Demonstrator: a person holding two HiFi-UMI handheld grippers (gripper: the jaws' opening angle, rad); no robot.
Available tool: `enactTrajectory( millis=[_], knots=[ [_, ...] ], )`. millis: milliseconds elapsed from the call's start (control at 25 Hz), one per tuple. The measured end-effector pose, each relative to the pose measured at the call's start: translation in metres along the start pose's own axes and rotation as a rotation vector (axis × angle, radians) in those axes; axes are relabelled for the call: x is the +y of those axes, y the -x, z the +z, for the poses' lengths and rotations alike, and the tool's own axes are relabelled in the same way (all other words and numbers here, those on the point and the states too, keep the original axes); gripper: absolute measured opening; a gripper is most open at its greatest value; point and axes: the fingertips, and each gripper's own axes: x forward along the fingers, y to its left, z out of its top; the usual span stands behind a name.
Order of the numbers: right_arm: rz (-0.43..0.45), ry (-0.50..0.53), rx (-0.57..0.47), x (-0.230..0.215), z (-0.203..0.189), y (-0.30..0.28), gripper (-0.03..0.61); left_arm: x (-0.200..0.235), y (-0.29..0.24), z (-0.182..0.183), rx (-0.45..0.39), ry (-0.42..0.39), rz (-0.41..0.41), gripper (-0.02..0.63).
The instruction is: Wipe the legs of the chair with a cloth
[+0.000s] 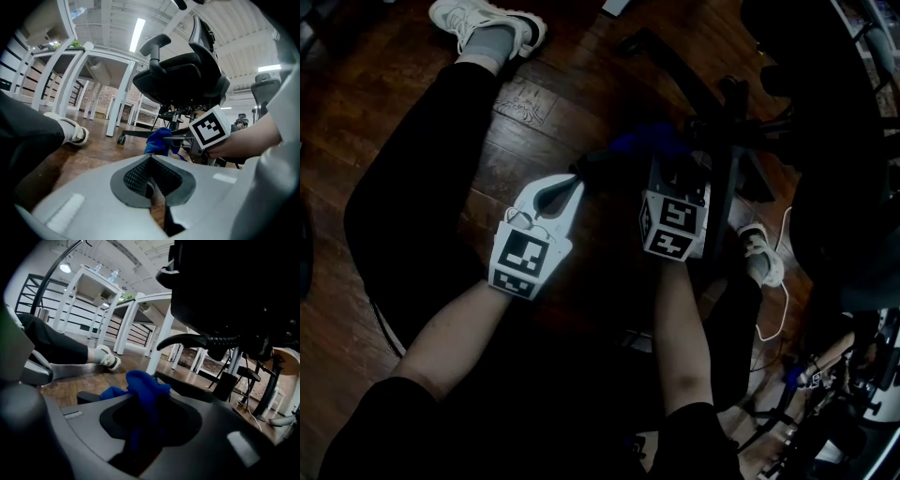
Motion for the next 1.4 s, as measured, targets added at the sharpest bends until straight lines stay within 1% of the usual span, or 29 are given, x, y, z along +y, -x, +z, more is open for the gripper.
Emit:
enactTrajectory(
  millis=[120,280,440,520,640,720,800,960,1040,1080,1200,1240,1320,1400],
  knots=[
    [0.042,0.007,0.004,0.022,0.000,0.003,0.127,0.000,0.001,-0.001,-0.002,0.007,0.007,0.003],
    [0.088,0.003,-0.008,0.047,0.006,0.006,0.127,-0.002,0.003,-0.005,0.022,0.013,0.006,0.003],
    [0.125,-0.012,-0.013,0.068,0.006,0.010,0.126,0.003,0.004,-0.003,0.022,0.014,0.030,0.003],
    [0.148,-0.030,-0.021,0.082,0.006,0.012,0.124,0.008,0.007,-0.002,0.021,0.001,0.045,0.003],
    [0.193,-0.051,-0.035,0.097,0.003,0.017,0.124,0.013,0.009,-0.001,0.021,-0.055,0.069,0.003],
    [0.225,-0.077,-0.046,0.103,0.000,0.021,0.124,0.016,0.009,-0.001,0.020,-0.090,0.083,0.003],
    [0.247,-0.109,-0.052,0.106,-0.001,0.024,0.126,0.016,0.010,-0.002,0.023,-0.104,0.084,0.003],
    [0.265,-0.156,-0.069,0.099,0.005,0.023,0.127,0.009,0.007,-0.010,0.032,-0.077,0.062,0.003],
    [0.231,-0.190,-0.104,0.086,0.007,0.028,0.127,0.004,0.008,-0.019,0.046,-0.063,0.048,0.003],
    [0.191,-0.203,-0.124,0.074,0.006,0.032,0.127,0.002,0.008,-0.022,0.052,-0.061,0.040,0.003],
    [0.031,-0.205,-0.153,0.025,-0.006,0.041,0.126,-0.001,0.003,-0.021,0.047,-0.049,0.015,0.003],
    [-0.023,-0.224,-0.153,0.007,-0.012,0.042,0.126,-0.001,0.001,-0.017,0.048,-0.049,0.002,0.003],
    [-0.108,-0.317,-0.141,-0.031,-0.027,0.042,0.126,-0.005,-0.003,-0.012,0.056,-0.055,-0.020,0.003],
    [-0.150,-0.431,-0.116,-0.070,-0.046,0.039,0.126,-0.018,-0.005,-0.014,0.066,-0.051,-0.026,0.003]
  ],
)
